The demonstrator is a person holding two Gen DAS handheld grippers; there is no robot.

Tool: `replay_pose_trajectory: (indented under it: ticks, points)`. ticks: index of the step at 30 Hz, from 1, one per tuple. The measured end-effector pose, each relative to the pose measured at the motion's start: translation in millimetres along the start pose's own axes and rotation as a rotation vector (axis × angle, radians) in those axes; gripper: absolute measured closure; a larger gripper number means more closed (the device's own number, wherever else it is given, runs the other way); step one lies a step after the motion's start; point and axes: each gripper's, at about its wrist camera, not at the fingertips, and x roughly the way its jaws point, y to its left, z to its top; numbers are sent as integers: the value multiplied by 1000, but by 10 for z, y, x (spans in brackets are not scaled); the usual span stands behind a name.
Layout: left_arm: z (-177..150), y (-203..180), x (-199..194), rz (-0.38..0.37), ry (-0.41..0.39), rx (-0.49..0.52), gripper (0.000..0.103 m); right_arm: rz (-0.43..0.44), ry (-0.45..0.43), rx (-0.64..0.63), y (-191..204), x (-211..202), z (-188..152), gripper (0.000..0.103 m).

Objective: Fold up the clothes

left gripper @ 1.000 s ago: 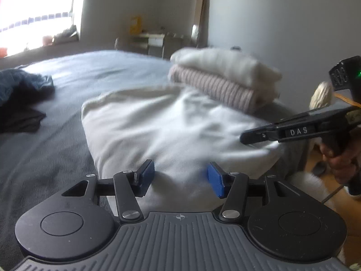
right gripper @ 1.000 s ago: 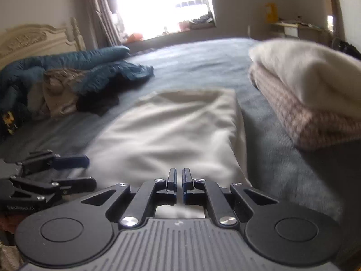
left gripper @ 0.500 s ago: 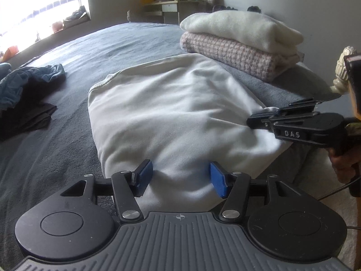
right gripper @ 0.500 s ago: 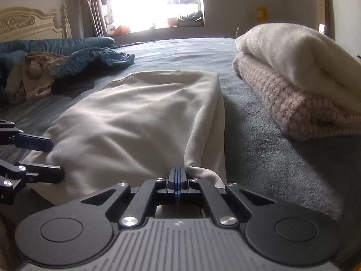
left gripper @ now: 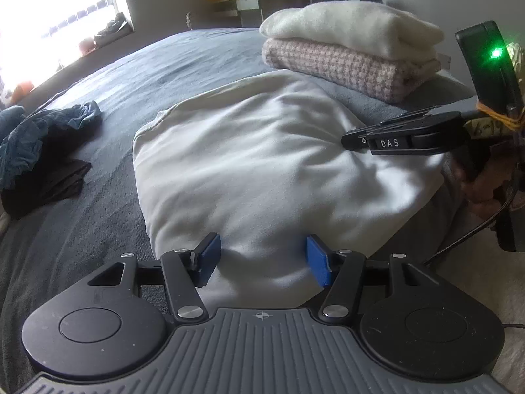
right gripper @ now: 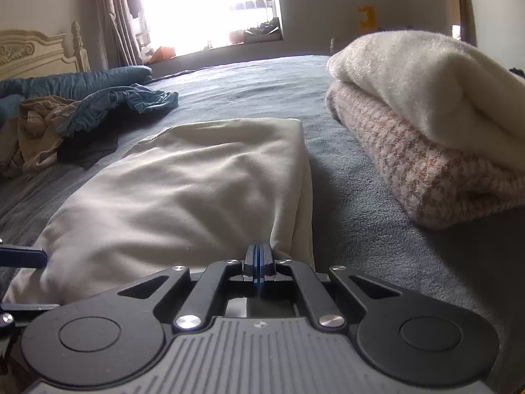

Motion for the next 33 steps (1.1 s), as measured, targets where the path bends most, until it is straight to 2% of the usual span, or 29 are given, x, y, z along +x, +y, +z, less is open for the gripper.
replay_pose_trajectory:
  ticks: [20, 33]
  points:
    - [16, -161, 6, 40, 28, 33, 38, 12, -39, 21, 3, -16, -76, 103]
    - [17, -172, 19, 21, 21, 30, 27, -13, -47, 32, 55, -10, -107, 103]
